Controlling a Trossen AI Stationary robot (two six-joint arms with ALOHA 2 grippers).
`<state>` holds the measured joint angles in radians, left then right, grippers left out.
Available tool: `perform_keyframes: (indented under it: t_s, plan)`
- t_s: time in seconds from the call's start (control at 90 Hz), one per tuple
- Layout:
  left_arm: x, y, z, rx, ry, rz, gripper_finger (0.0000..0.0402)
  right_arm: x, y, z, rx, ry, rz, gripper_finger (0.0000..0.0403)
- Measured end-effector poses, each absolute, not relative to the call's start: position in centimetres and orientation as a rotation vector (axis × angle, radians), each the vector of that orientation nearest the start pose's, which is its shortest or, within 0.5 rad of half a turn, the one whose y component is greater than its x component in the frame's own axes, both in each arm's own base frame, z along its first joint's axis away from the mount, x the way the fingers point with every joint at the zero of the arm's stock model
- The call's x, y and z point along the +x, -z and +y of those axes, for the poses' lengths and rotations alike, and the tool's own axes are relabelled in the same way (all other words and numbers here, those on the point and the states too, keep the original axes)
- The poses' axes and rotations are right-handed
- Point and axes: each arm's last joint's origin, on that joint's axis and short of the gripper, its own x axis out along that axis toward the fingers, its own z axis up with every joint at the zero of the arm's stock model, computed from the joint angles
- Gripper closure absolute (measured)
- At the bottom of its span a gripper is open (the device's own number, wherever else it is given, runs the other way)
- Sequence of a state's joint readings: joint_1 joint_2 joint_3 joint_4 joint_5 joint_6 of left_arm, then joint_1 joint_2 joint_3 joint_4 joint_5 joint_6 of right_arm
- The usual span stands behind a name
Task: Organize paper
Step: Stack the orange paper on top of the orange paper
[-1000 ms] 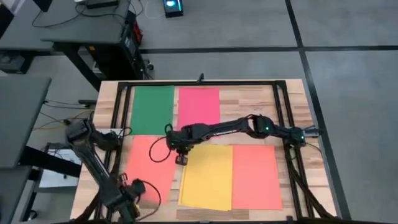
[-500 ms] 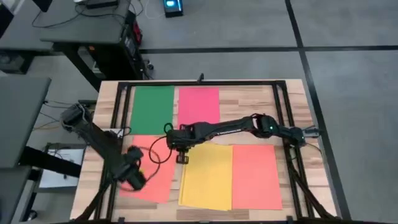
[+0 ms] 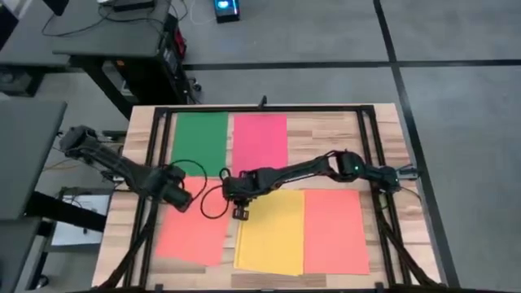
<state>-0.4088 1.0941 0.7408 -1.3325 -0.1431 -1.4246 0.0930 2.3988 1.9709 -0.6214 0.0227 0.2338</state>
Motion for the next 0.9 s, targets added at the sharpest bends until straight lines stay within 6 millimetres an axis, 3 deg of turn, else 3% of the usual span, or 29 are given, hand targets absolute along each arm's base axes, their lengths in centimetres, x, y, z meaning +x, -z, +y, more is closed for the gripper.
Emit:
perform_keyframes:
  t_s: [0.078, 0.256, 0.5, 0.778, 0.9]
  plan:
    - [12.4, -21.3, -4.5, -0.645, -0.99, 1.423, 0.0402, 50.8, -15.1, 4.5, 0.154, 0.063, 1.05, 0.0403]
    - [13.6, -20.9, -3.4, -0.775, -1.075, 1.392, 0.0402, 50.8, -15.1, 4.9, 0.152, 0.059, 1.051, 0.0403]
    - [15.7, -20.1, -2.7, -0.84, -1.065, 1.327, 0.0402, 50.5, -15.0, 4.9, 0.101, 0.034, 1.087, 0.0403]
    - [15.8, -18.9, -1.4, -0.881, -1.254, 1.464, 0.0402, 50.6, -15.0, 5.1, 0.066, 0.008, 1.072, 0.0403]
    - [16.7, -18.0, -1.3, -0.776, -1.151, 1.542, 0.0402, 50.6, -15.0, 5.5, 0.052, -0.005, 1.068, 0.0403]
